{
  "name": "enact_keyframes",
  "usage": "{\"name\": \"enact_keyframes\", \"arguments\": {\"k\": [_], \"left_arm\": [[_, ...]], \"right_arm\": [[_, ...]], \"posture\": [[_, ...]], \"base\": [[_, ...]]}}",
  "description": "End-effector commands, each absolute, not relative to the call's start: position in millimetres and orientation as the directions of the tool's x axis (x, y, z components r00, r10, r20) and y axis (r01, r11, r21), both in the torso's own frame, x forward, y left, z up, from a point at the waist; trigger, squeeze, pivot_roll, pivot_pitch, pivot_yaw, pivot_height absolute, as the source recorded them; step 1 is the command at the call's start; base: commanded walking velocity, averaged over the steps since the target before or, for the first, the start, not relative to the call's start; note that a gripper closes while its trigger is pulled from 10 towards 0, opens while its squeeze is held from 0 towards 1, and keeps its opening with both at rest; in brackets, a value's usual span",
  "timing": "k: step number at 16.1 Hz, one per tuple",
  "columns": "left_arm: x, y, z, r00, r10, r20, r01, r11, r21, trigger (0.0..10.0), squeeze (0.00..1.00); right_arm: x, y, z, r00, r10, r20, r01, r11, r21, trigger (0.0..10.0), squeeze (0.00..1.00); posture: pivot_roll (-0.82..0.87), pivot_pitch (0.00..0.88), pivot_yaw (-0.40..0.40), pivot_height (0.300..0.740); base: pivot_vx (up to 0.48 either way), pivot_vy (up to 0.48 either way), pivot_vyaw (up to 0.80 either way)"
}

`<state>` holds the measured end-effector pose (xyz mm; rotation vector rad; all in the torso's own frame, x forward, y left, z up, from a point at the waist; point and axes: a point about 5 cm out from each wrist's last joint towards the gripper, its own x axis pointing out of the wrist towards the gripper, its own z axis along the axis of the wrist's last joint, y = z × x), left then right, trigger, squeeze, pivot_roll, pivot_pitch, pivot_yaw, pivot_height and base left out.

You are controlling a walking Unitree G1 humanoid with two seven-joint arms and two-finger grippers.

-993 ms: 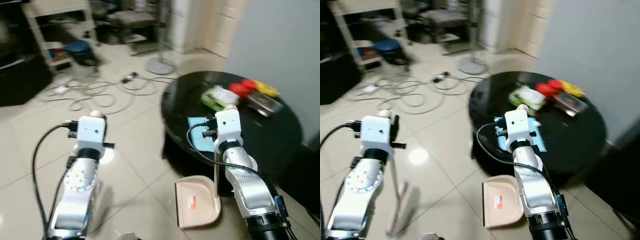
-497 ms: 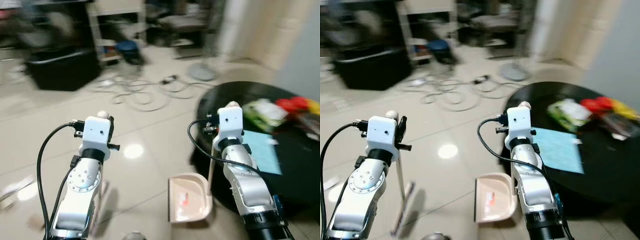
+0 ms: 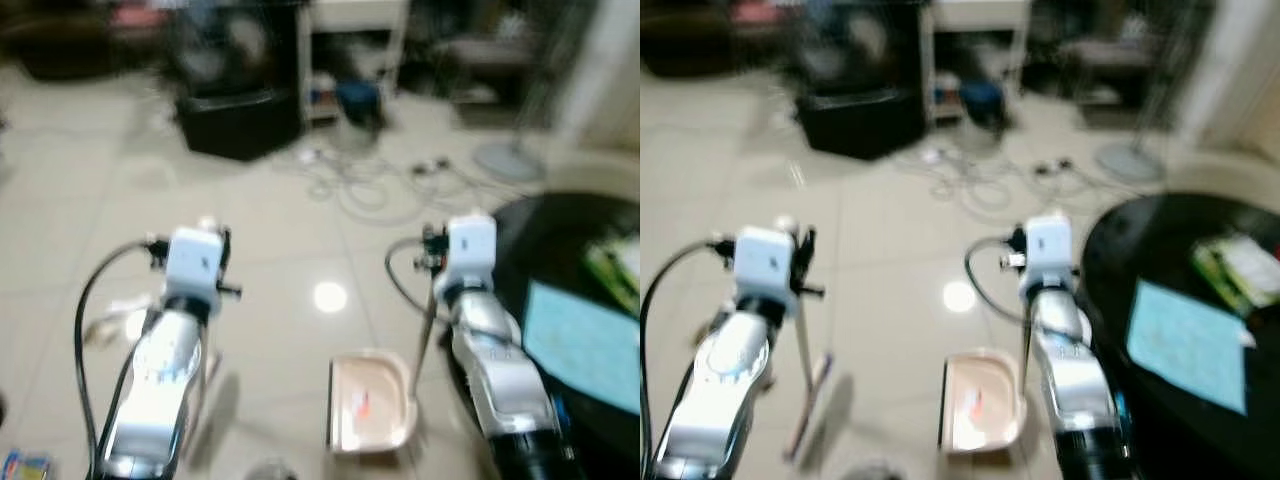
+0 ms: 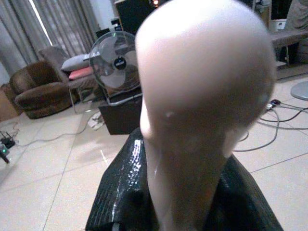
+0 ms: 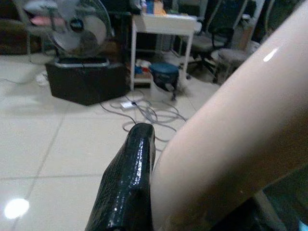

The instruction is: Sweep floor

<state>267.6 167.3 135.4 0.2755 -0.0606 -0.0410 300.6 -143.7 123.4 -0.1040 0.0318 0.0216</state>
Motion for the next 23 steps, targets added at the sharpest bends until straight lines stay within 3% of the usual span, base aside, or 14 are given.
{"name": "enact_keyframes", "arguments": {"k": [1,14,18,21,23], "left_arm": [[268.9,167.4,147.4,0.993,-0.062,0.103,0.03,0.956,0.29,10.0,0.0],[268.1,170.5,148.7,0.993,-0.069,0.097,0.035,0.948,0.316,10.0,0.0],[272.1,171.0,148.6,0.993,-0.081,0.091,0.046,0.942,0.332,10.0,0.0],[276.9,172.2,147.4,0.994,-0.074,0.084,0.043,0.947,0.319,10.0,0.0],[277.1,170.8,144.5,0.995,-0.069,0.076,0.043,0.95,0.308,10.0,0.0]], "right_arm": [[301.6,-142.5,133.8,1.0,0.02,0.019,-0.018,0.995,-0.097,10.0,0.0],[302.8,-136.9,133.8,0.999,0.049,0.021,-0.048,0.996,-0.074,10.0,0.0],[304.1,-144.7,130.8,0.999,-0.029,-0.021,0.03,0.999,0.021,10.0,0.0],[304.8,-146.2,132.2,0.997,-0.07,-0.016,0.068,0.995,-0.074,10.0,0.0],[304.4,-144.4,137.7,0.999,-0.026,0.048,0.029,0.998,-0.051,10.0,0.0]], "posture": [[-0.03,0.0,-0.012,0.74],[-0.03,0.0,-0.009,0.74],[-0.02,0.0,-0.004,0.74],[-0.03,0.0,0.003,0.74],[-0.03,0.0,0.002,0.74]], "base": [[0.0,0.341,0.8],[0.0,0.351,0.79],[0.0,0.353,0.0],[0.0,0.355,0.0],[0.0,0.352,0.0]]}}
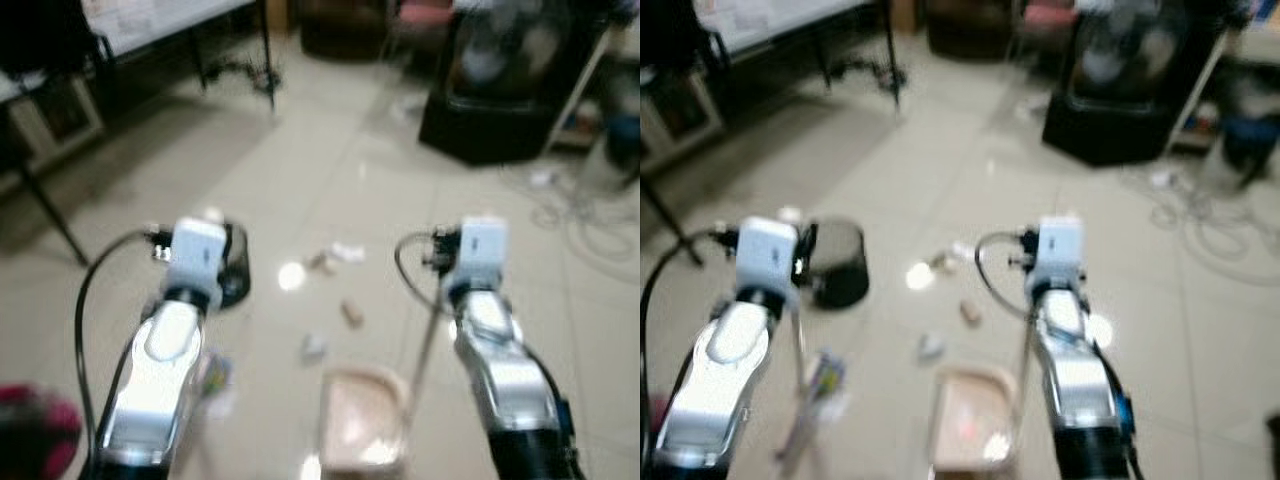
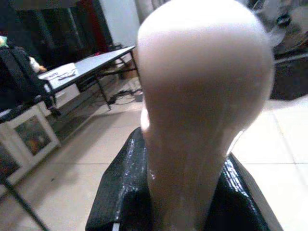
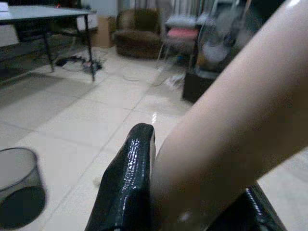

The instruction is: Sweep floor

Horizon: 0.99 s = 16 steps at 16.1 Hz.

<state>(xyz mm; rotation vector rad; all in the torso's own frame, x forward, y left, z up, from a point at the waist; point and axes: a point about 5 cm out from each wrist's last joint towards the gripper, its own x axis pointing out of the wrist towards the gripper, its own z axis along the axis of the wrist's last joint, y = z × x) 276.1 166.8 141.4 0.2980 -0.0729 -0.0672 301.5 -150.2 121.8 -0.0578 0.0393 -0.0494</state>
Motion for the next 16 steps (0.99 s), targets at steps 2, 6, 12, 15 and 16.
{"name": "enact_keyframes", "arguments": {"k": [2,6,12,15,16], "left_arm": [[276,168,142,0.995,-0.069,0.073,0.044,0.952,0.303,10.0,0.0],[276,167,142,0.995,-0.067,0.073,0.042,0.953,0.299,10.0,0.0],[277,166,142,0.994,-0.076,0.078,0.049,0.952,0.301,10.0,0.0],[277,164,145,0.99,-0.099,0.102,0.057,0.936,0.347,10.0,0.0],[277,163,144,0.99,-0.105,0.093,0.063,0.926,0.373,10.0,0.0]], "right_arm": [[304,-147,142,0.997,-0.033,0.07,0.035,0.999,-0.031,10.0,0.0],[304,-149,146,0.997,-0.036,0.065,0.035,0.999,0.004,10.0,0.0],[302,-153,138,0.998,-0.052,0.024,0.052,0.999,0.0,10.0,0.0],[301,-153,136,0.998,-0.055,0.014,0.055,0.999,-0.001,10.0,0.0],[301,-153,136,0.998,-0.057,0.01,0.057,0.998,-0.002,10.0,0.0]], "posture": [[-0.04,0.0,-0.001,0.74],[-0.04,0.0,-0.006,0.74],[-0.05,0.0,-0.001,0.74],[-0.05,0.0,-0.001,0.74],[-0.04,0.0,-0.001,0.74]], "base": [[0.0,0.354,0.0],[0.0,0.352,0.0],[0.0,0.353,0.0],[0.0,0.117,0.0],[0.0,-0.48,0.0]]}}
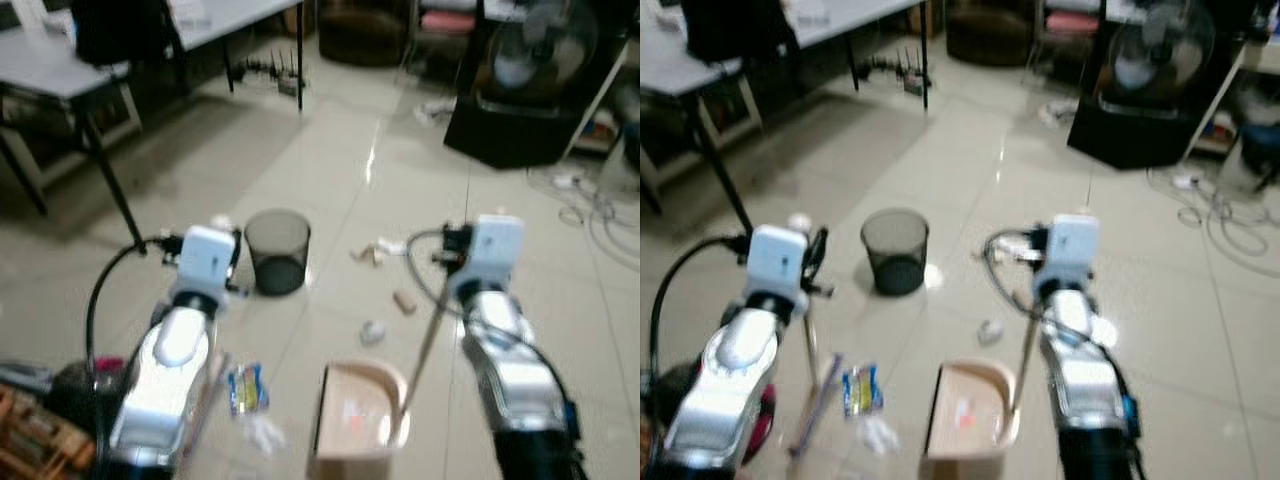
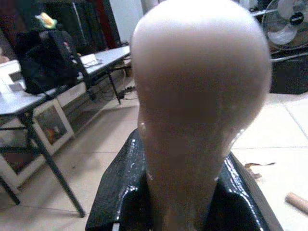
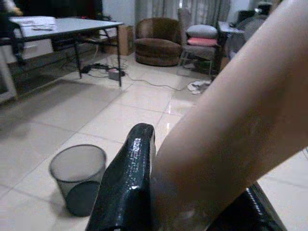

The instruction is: Sweep floor

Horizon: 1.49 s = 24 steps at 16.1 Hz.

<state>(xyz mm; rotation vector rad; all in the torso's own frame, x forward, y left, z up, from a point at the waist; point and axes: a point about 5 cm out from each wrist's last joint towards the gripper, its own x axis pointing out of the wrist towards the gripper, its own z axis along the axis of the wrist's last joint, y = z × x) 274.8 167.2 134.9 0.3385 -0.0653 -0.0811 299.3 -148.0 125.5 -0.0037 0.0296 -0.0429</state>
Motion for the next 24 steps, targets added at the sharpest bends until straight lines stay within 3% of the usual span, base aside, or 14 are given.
{"name": "enact_keyframes", "arguments": {"k": [1,3,12,15,20,24], "left_arm": [[276,163,143,0.99,-0.104,0.094,0.064,0.931,0.361,10.0,0.0],[276,163,143,0.99,-0.104,0.091,0.066,0.933,0.354,10.0,0.0],[278,161,143,0.991,-0.106,0.079,0.075,0.942,0.328,10.0,0.0],[278,158,144,0.99,-0.109,0.089,0.075,0.942,0.326,10.0,0.0],[276,155,139,0.991,-0.121,0.065,0.094,0.942,0.323,10.0,0.0],[276,148,132,0.989,-0.143,0.043,0.124,0.948,0.292,10.0,0.0]], "right_arm": [[301,-153,135,0.998,-0.058,0.009,0.058,0.998,-0.002,10.0,0.0],[302,-153,135,0.998,-0.06,0.006,0.06,0.998,-0.003,10.0,0.0],[301,-147,135,1.0,-0.024,0.017,0.025,0.998,-0.05,10.0,0.0],[301,-147,135,1.0,-0.021,0.02,0.022,0.998,-0.054,10.0,0.0],[300,-150,132,0.999,-0.04,0.009,0.04,0.999,-0.022,10.0,0.0],[298,-152,133,0.999,-0.044,0.021,0.045,0.998,-0.05,10.0,0.0]], "posture": [[-0.04,0.0,0.0,0.74],[-0.04,0.0,0.001,0.74],[-0.03,0.0,0.009,0.74],[-0.03,0.0,0.008,0.74],[-0.03,0.0,0.008,0.74],[-0.04,0.0,0.008,0.74]], "base": [[0.0,-0.48,0.0],[0.0,-0.48,0.0],[0.0,0.0,0.09],[0.335,0.0,0.8],[0.325,0.0,0.0],[0.0,0.0,0.0]]}}
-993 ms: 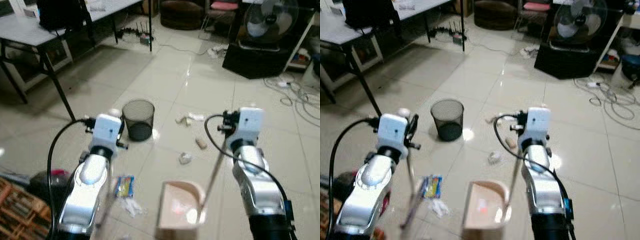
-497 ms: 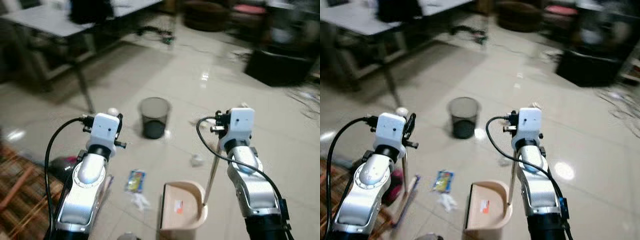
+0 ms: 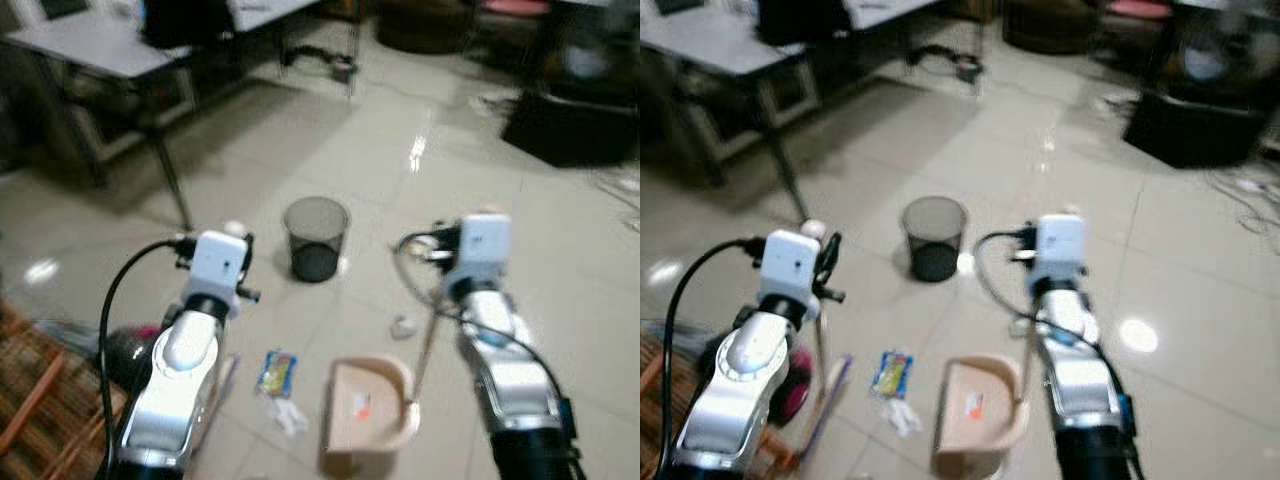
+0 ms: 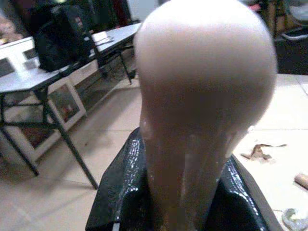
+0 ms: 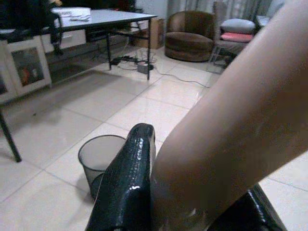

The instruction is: Sweep floor

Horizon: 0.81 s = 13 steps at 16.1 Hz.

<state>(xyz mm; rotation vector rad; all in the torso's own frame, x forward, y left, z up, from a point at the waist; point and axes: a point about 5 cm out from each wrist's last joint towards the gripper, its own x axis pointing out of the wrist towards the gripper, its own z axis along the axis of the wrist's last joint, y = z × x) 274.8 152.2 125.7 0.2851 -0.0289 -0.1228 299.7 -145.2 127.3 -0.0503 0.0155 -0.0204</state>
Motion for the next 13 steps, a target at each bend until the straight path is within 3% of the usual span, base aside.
{"name": "enact_keyframes", "arguments": {"k": [1,6,13], "left_arm": [[277,149,131,0.991,-0.129,0.049,0.11,0.952,0.285,10.0,0.0],[293,144,122,0.996,-0.085,0.04,0.07,0.956,0.284,10.0,0.0],[309,138,110,0.996,-0.079,0.039,0.066,0.96,0.27,10.0,0.0]], "right_arm": [[298,-153,131,0.999,-0.04,0.014,0.041,0.998,-0.048,10.0,0.0],[309,-164,129,0.999,-0.046,0.021,0.048,0.994,-0.1,10.0,0.0],[332,-165,126,0.998,-0.061,0.025,0.064,0.982,-0.177,10.0,0.0]], "posture": [[-0.04,0.0,0.006,0.74],[-0.07,0.0,0.026,0.74],[-0.05,0.091,-0.002,0.74]], "base": [[0.0,0.0,0.0],[0.0,0.0,0.0],[0.0,0.0,0.0]]}}
